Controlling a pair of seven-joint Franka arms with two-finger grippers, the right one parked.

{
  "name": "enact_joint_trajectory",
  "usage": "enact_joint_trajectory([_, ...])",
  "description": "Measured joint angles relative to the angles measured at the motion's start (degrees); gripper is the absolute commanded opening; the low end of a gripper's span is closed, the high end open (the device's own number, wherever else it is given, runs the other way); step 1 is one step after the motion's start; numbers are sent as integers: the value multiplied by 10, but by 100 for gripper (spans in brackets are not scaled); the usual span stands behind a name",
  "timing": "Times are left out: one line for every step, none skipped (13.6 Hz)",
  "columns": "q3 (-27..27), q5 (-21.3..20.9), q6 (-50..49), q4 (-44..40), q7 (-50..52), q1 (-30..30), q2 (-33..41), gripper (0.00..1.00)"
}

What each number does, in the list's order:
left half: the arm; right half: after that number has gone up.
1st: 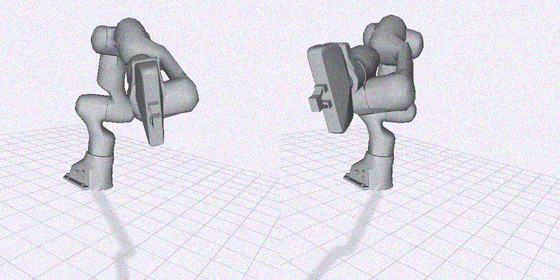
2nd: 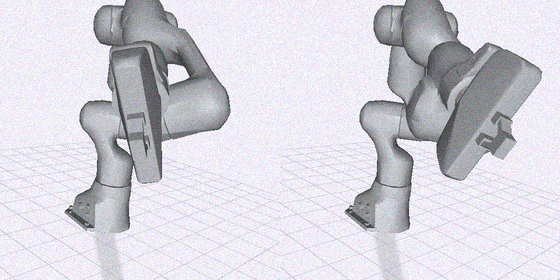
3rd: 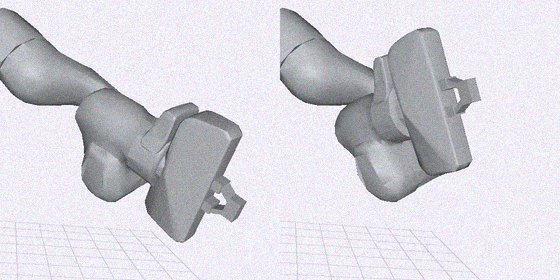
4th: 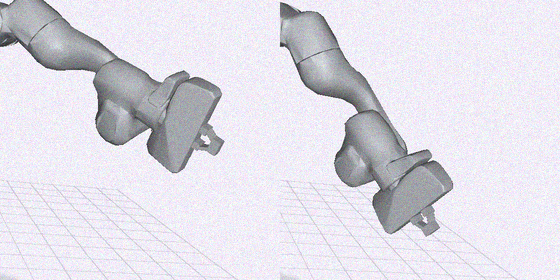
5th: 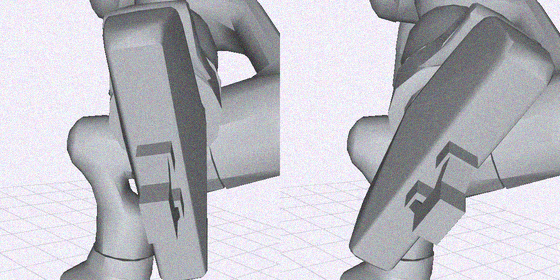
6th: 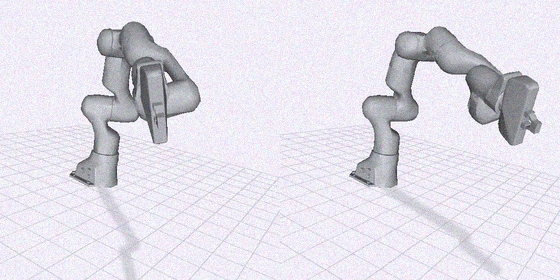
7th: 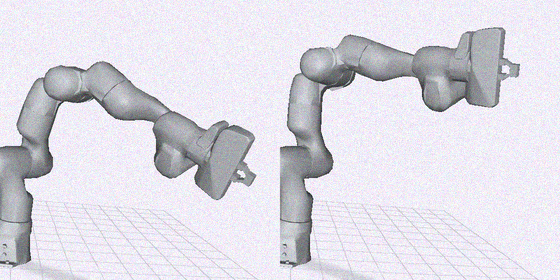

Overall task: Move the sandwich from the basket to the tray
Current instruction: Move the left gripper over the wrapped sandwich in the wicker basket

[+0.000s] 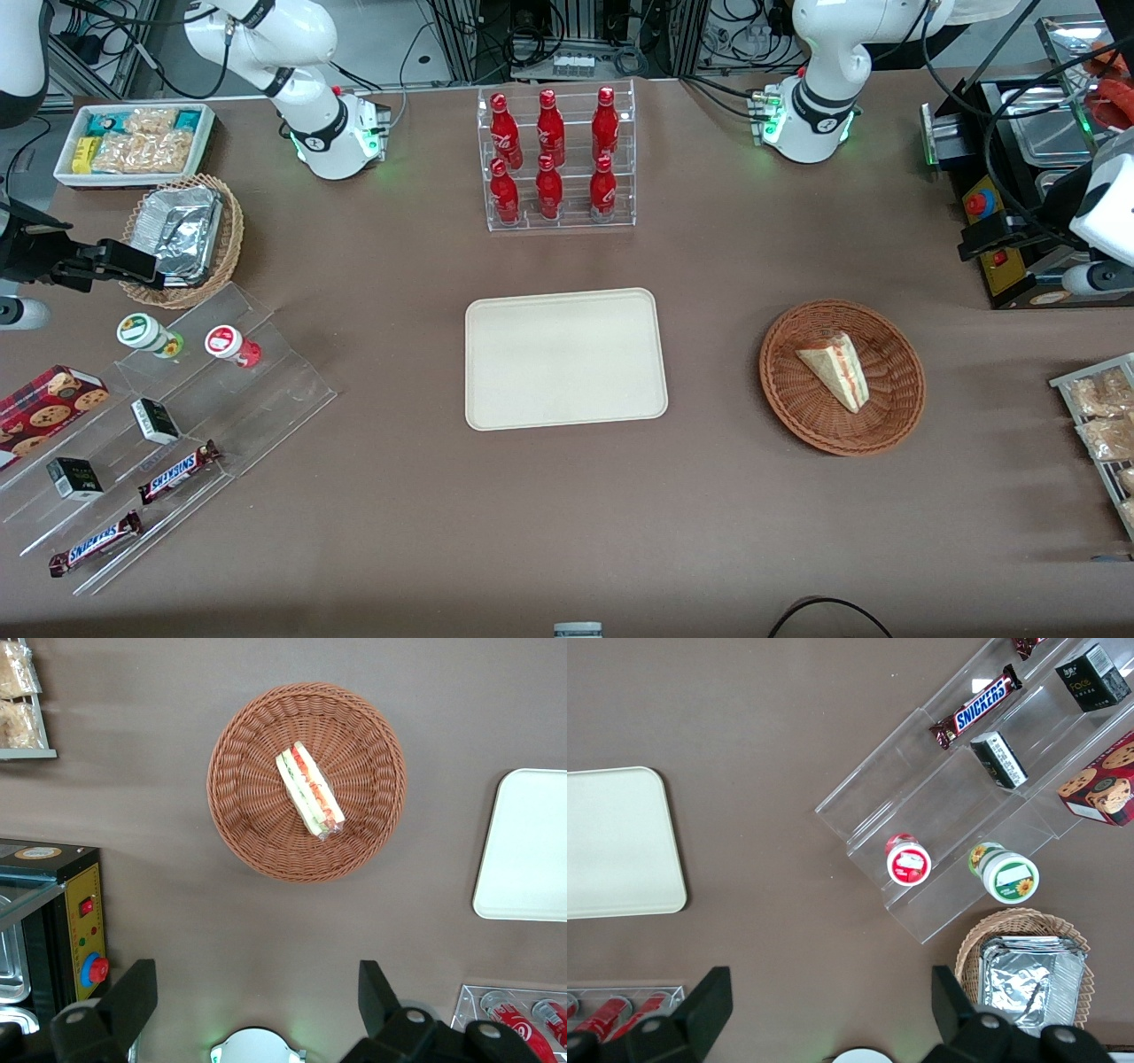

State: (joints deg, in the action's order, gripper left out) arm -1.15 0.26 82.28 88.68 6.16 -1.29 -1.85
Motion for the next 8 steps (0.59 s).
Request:
enact_joint_trajectory([0,0,0,0,0,0,0,100])
enact_joint_trajectory([0,0,0,0,0,0,0,100])
enact_joint_trajectory([0,0,0,0,0,0,0,100])
enact_joint_trajectory([0,0,0,0,0,0,-1,100])
enact_joint_trajectory([0,0,0,0,0,0,-2,100])
enact_joint_trajectory([0,0,0,0,0,0,-3,100])
enact_joint_trajectory([0,0,1,1,0,0,-6,100])
enact_joint_trajectory([0,0,4,5,0,0,-9,100])
